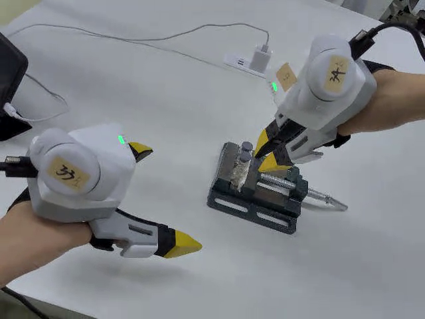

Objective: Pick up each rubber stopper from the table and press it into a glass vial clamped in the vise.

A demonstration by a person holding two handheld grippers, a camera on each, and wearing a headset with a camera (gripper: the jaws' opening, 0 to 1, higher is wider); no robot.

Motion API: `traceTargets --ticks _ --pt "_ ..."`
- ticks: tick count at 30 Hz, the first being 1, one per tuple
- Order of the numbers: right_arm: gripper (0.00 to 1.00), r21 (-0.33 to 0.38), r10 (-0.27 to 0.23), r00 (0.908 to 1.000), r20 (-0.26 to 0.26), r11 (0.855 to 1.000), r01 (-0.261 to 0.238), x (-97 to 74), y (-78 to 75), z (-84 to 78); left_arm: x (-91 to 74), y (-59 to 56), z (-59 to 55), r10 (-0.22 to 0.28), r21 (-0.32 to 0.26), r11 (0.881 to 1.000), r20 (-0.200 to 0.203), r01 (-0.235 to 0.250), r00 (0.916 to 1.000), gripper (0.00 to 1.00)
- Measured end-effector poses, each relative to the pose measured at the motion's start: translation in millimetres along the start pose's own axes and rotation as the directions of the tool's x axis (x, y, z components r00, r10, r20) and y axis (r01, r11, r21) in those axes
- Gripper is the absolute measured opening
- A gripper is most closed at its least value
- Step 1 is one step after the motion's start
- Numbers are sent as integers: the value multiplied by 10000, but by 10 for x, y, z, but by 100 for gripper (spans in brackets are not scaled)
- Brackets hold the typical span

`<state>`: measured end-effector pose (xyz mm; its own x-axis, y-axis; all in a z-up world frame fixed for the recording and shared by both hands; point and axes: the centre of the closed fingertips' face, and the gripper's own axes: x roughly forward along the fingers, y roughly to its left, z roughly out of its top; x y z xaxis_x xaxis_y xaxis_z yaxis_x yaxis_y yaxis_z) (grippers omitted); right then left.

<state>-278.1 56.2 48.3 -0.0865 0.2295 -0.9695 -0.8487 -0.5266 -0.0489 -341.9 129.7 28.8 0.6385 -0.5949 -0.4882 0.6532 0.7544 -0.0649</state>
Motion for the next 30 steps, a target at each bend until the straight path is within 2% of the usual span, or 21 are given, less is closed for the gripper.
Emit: traceTargets --ticks 9,15,20,30 --pt "5 -720 286 9990 -356 9969 -311 109 -63 -12 -16 -12 -41 31 -61 10000 -14 -31 10000 99" --pt "5 -919 368 9980 -506 9949 -414 147 -106 18 -23 -14 -74 40 -149 9999 -26 -40 10000 99" --pt "5 -846 501 9972 -546 9949 -547 157 -62 46 -25 -18 -99 56 -217 9997 -37 -56 10000 99" --pt "5 -921 608 9947 -827 9934 -684 206 -74 10 -25 -24 -130 42 -348 9994 -17 -43 10000 99"
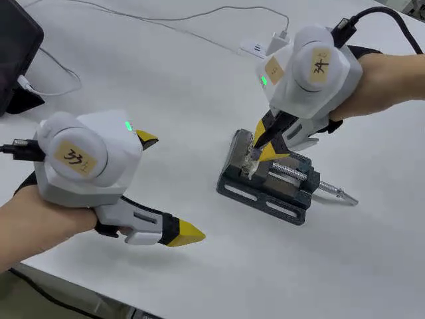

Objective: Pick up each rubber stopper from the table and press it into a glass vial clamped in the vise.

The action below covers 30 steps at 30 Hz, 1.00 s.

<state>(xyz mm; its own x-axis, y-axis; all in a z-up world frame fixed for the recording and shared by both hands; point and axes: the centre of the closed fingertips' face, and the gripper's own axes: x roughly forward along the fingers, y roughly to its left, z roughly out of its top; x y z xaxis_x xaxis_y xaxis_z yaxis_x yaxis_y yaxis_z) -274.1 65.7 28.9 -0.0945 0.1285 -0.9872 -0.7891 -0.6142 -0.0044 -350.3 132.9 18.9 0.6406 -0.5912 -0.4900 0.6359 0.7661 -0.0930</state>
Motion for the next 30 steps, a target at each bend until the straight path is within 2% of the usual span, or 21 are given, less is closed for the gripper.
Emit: traceTargets --ticks 8,16,24,30 --pt "5 233 240 9994 -257 9995 -234 22 -25 -3 10 1 -10 -14 -35 10000 -15 14 10000 99" --pt "4 1061 428 9979 -495 9936 -374 17 -26 12 12 3 -9 -21 -52 10000 -17 21 10000 99" --pt "4 2046 400 9977 -548 9784 -280 16 -27 21 14 31 -7 -30 -30 10000 -25 30 10000 99" --pt "3 2781 380 9970 -676 9604 -177 12 -3 18 41 15 17 -94 1 10000 -3 94 10000 99"
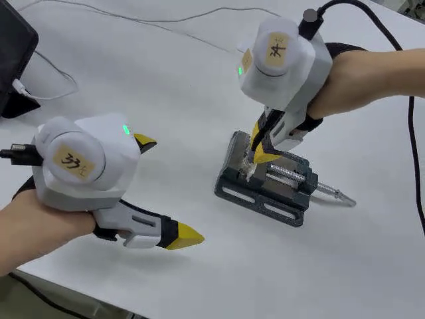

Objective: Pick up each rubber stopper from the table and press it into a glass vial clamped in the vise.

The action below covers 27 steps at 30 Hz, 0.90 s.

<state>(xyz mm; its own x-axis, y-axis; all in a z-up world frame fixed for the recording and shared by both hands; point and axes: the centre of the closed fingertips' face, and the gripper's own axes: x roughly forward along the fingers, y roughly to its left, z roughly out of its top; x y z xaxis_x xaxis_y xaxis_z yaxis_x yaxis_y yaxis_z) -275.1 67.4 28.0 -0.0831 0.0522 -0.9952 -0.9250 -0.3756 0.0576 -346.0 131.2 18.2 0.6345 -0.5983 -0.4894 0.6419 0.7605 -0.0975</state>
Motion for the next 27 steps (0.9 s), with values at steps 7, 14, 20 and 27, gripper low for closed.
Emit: traceTargets --ticks 7,14,20,27 --pt "4 323 -243 9993 274 9992 234 -5 -17 -20 28 -22 26 -76 31 10000 15 76 10000 99" --pt "5 89 -278 9988 402 9996 274 -4 -9 -24 22 -20 42 -83 81 9999 -15 83 10000 99" --pt "6 -414 -260 9983 515 9987 282 -6 6 -33 15 -9 48 -83 153 9998 -59 84 9999 99" --pt "7 -768 -262 9986 454 9966 296 -5 -13 -28 9 -10 42 -86 149 9999 -59 87 9999 99"
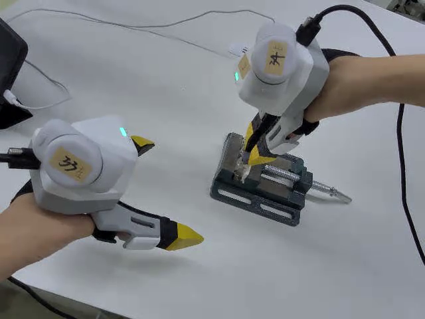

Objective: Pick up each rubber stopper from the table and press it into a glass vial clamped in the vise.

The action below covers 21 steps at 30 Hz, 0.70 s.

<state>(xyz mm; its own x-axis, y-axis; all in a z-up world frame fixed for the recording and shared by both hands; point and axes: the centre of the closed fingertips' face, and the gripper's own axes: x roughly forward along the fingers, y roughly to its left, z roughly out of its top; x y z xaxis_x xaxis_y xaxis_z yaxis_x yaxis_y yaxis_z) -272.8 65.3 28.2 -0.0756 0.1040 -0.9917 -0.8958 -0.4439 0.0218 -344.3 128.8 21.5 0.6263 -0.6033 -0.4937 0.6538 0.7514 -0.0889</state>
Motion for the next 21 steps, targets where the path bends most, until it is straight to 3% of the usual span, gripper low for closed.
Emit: traceTargets --ticks 7,21 --pt "12 -118 40 10000 9 9999 -40 2 -8 -5 -9 1 -12 -8 4 10000 -35 8 10000 99" --pt "7 307 18 9980 627 9995 -37 -172 -2 19 9 22 31 -54 131 9999 -63 55 10000 98"
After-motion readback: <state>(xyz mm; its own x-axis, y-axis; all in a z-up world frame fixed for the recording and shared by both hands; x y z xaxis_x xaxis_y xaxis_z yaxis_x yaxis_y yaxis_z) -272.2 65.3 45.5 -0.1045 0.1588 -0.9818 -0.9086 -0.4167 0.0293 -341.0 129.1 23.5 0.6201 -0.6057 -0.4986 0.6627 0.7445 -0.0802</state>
